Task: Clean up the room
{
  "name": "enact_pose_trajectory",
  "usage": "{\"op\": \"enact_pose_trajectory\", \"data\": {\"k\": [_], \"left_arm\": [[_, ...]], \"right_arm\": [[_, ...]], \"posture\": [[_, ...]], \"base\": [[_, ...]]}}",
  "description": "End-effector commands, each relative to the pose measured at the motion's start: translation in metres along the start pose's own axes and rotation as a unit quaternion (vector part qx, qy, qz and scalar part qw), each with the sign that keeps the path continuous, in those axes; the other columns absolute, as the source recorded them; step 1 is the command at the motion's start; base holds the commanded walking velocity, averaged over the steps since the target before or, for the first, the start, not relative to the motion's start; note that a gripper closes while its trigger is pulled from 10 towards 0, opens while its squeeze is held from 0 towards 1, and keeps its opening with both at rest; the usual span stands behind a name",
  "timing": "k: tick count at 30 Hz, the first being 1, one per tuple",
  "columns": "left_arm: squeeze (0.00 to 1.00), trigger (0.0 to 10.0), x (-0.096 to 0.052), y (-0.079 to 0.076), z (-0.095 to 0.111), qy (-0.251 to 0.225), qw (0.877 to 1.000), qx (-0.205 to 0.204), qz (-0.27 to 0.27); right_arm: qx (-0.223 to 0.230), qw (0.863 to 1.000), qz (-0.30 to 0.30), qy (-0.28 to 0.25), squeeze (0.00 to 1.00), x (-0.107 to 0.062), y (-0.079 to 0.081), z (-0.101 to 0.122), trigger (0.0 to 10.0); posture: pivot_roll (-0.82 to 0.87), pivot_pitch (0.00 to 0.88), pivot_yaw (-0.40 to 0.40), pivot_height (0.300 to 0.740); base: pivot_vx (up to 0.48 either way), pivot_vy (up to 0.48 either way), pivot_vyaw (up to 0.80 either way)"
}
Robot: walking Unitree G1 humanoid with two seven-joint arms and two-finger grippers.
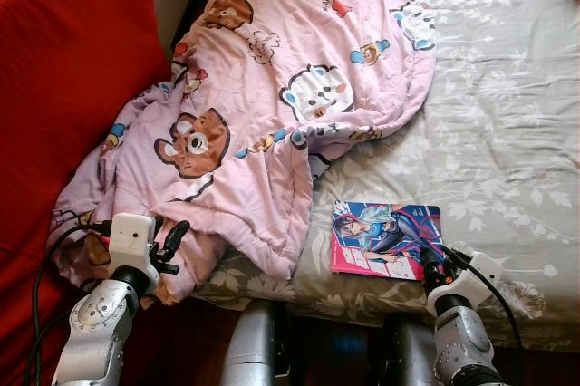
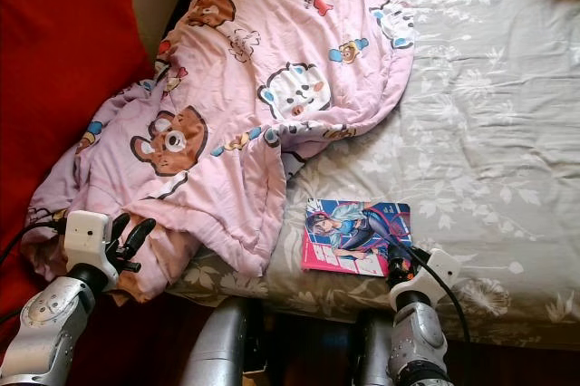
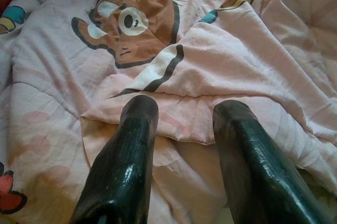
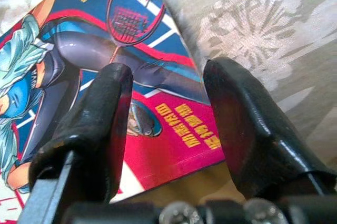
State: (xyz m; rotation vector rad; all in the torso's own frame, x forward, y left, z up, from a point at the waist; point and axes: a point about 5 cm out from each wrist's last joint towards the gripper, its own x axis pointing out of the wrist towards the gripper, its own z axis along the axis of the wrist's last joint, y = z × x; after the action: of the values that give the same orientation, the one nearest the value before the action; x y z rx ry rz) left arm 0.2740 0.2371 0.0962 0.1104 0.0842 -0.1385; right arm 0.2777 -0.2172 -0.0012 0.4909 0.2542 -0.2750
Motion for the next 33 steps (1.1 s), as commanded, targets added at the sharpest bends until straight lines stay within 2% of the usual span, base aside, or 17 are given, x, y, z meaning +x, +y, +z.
{"op": "enact_pose_trajectory", "data": {"k": [1,9,19,32,33], "left_arm": [[0.00,10.0,-0.008,0.009,-0.007,0.019,1.000,0.003,0.009],[0.00,10.0,-0.007,0.007,-0.006,0.017,1.000,0.006,0.004],[0.00,10.0,-0.007,0.007,-0.004,0.015,1.000,0.010,0.000],[0.00,10.0,-0.007,0.003,-0.003,0.014,1.000,0.012,-0.005],[0.00,10.0,-0.007,0.001,-0.003,0.013,1.000,0.015,-0.009]], "right_arm": [[0.012,1.000,-0.017,0.023,0.00,-0.007,-0.007,-0.013,10.0],[0.031,0.999,-0.023,0.036,0.00,-0.010,-0.012,-0.018,10.0],[0.060,0.997,-0.008,0.055,0.00,-0.013,-0.010,-0.027,10.0],[0.155,0.984,-0.061,0.062,0.00,-0.023,-0.028,-0.036,10.0],[0.200,0.976,-0.057,0.066,0.00,-0.026,-0.028,-0.041,10.0]], "posture": [[0.17,0.281,0.171,0.629],[0.18,0.268,0.175,0.629],[0.18,0.265,0.178,0.629],[0.20,0.273,0.177,0.629],[0.20,0.274,0.177,0.629]], "base": [[0.000,0.000,0.00],[0.000,0.000,0.00],[0.000,0.000,0.00],[0.000,0.000,0.00],[0.000,0.000,0.00]]}}
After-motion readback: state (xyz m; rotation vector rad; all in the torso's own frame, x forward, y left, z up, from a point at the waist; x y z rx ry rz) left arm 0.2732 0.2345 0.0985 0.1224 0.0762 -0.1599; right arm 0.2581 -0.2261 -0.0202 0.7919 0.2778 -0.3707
